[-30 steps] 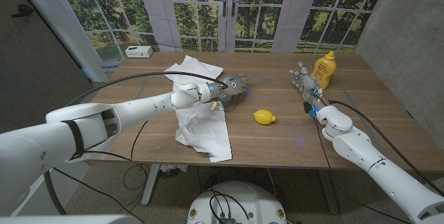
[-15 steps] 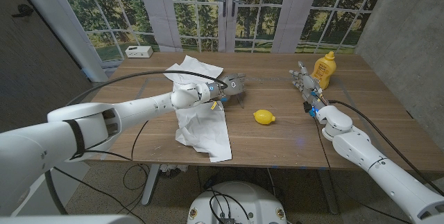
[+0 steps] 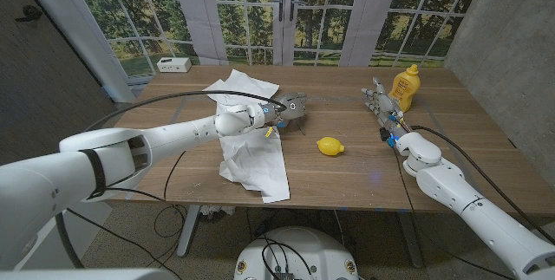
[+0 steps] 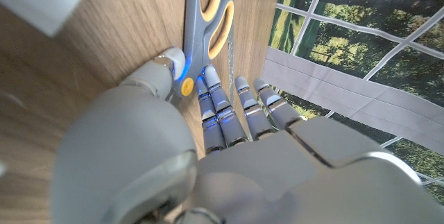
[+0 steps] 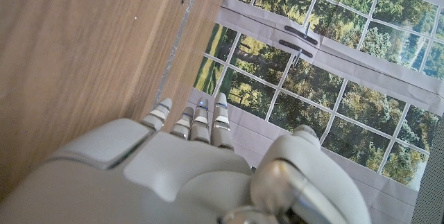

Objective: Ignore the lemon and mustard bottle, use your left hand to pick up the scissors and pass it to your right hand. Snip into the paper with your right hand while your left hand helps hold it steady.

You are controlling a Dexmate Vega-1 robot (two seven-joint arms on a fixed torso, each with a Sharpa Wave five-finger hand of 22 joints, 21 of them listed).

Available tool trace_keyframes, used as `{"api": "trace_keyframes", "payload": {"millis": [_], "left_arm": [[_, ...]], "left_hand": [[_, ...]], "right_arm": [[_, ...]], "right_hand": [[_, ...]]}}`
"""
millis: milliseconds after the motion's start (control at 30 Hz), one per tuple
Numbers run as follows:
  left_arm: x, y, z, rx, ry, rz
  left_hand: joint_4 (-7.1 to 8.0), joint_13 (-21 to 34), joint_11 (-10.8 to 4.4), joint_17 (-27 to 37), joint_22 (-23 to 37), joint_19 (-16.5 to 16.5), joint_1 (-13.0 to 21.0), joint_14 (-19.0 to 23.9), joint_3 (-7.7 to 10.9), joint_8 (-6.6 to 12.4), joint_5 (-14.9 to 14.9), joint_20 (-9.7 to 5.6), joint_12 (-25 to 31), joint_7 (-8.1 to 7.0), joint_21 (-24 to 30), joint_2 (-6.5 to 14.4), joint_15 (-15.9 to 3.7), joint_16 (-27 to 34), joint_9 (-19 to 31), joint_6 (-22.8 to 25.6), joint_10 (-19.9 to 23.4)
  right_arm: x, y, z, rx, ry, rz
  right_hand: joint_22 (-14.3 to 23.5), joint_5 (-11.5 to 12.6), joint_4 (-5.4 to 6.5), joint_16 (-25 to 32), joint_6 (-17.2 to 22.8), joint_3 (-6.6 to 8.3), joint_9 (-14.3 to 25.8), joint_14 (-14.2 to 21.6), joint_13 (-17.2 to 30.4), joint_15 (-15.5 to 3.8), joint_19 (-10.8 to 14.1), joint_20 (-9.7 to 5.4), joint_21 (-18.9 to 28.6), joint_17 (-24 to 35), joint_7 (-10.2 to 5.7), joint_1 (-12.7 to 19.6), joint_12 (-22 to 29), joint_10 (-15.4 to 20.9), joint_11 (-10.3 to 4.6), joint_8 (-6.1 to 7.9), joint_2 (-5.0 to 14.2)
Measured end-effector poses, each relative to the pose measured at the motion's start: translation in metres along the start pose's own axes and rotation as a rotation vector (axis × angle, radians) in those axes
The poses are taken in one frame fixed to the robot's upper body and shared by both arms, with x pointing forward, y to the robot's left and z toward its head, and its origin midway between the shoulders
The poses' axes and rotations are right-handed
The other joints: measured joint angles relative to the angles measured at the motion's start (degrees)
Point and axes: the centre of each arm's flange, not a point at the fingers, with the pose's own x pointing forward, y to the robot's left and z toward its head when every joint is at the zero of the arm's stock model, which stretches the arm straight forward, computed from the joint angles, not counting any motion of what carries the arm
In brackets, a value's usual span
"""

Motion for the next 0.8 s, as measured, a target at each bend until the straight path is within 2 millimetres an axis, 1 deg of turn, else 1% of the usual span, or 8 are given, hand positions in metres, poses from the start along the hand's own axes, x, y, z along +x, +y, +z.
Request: {"api": "trace_keyframes", "payload": {"millis": [200,300,367,600,667,700,733,800], "left_arm": [[0.000,0.000,0.003,-0.001,-0.005,-0.010],[-0.001,-0.001,0.005,-0.002,-0.008,-0.014],[-0.001,-0.001,0.006,-0.003,-0.009,-0.017],[-0.001,-0.001,0.007,-0.004,-0.009,-0.020],[-0.001,-0.001,0.008,-0.006,-0.013,-0.020],[0.001,0.000,0.010,-0.014,-0.023,-0.017],[0.000,-0.001,0.011,-0.018,-0.027,-0.016],[0.001,-0.002,0.011,-0.021,-0.026,-0.016]], "left_hand": [[-0.58,1.4,2.10,0.2,0.0,0.5,0.4,2.0,0.89,-0.47,0.4,0.11,2.8,1.14,0.0,0.9,-0.12,0.4,-0.5,-1.1,2.1],[-0.79,2.7,3.35,0.5,0.3,0.7,1.6,3.4,1.74,-0.41,0.4,-0.10,4.6,3.19,0.0,1.4,-0.12,0.4,-0.3,-3.2,3.3],[-0.56,3.7,3.92,0.7,0.3,0.7,2.4,4.7,2.18,-0.48,0.3,-0.10,6.1,3.28,0.0,1.6,-0.16,0.7,-0.4,-3.3,3.9],[-0.79,7.9,5.84,2.4,0.3,1.4,5.4,9.9,2.83,0.55,-1.7,0.00,11.8,6.44,0.2,2.0,-0.58,1.7,-0.3,-3.6,5.8],[-1.13,7.9,7.20,3.8,0.3,1.7,7.7,11.9,1.63,1.49,-2.5,-0.19,13.9,8.00,0.2,2.1,-0.76,2.6,-0.3,-3.2,5.9],[-1.21,7.9,9.36,4.6,0.5,1.9,9.4,13.0,0.74,2.20,-2.9,-0.05,15.4,9.94,0.2,2.7,-0.80,3.0,-0.2,-4.1,4.4],[-1.16,7.9,9.87,5.3,0.5,2.1,10.8,14.0,-0.33,2.49,-3.4,-0.01,15.9,10.85,0.2,3.1,-0.79,3.4,-0.2,-4.1,4.3],[-0.91,7.9,10.29,6.3,0.6,2.1,11.4,15.1,-1.50,3.11,-3.8,0.00,15.9,11.40,0.2,3.8,-0.97,3.5,-0.2,-3.5,4.7]], "right_arm": [[0.000,-0.001,-0.001,0.001,0.003,0.001],[0.000,-0.001,-0.002,0.002,0.004,0.001],[0.000,-0.001,-0.002,0.002,0.004,0.001],[0.000,-0.002,-0.002,0.001,0.004,0.001],[0.001,-0.002,-0.002,0.001,0.004,0.001],[0.001,-0.002,-0.002,0.001,0.004,0.003],[0.001,-0.002,-0.001,0.001,0.004,0.003],[0.001,-0.002,-0.001,0.001,0.004,0.004]], "right_hand": [[0.0,0.0,0.00,0.0,0.0,0.00,0.0,0.0,0.0,0.00,0.0,0.00,0.0,0.0,0.00,0.0,0.0,0.0,0.00,0.00,0.00],[0.0,0.0,0.00,0.0,0.0,0.00,0.0,0.0,0.0,0.00,0.0,0.00,0.0,0.0,0.00,0.0,0.0,0.0,0.00,0.00,0.00],[0.0,0.0,0.13,0.0,0.0,0.13,0.0,0.0,0.0,0.00,0.0,0.00,0.0,0.0,0.00,0.0,0.0,0.0,0.00,0.00,0.00],[0.0,0.0,0.13,0.0,0.0,0.13,0.0,-0.1,0.0,0.12,0.0,0.00,0.0,0.0,0.00,0.0,0.0,0.0,0.00,0.00,0.00],[0.0,0.0,0.13,0.0,0.0,0.13,0.0,-0.3,0.0,0.31,0.0,0.00,0.0,0.0,0.00,0.0,0.0,0.0,0.00,0.00,0.00],[0.0,0.0,0.13,0.0,0.0,0.13,0.0,-0.3,0.0,0.31,0.0,0.00,0.0,0.0,0.00,0.0,0.0,0.0,0.00,0.00,0.00],[0.0,0.0,0.13,0.0,0.0,0.13,0.0,-0.3,0.0,0.31,0.0,0.00,0.0,0.0,0.00,0.0,0.0,0.0,0.00,0.00,0.00],[0.0,0.0,0.13,0.0,0.0,0.13,0.0,-0.3,0.0,0.31,0.0,0.00,0.0,0.0,0.00,0.0,0.0,0.0,0.00,0.00,0.00]]}}
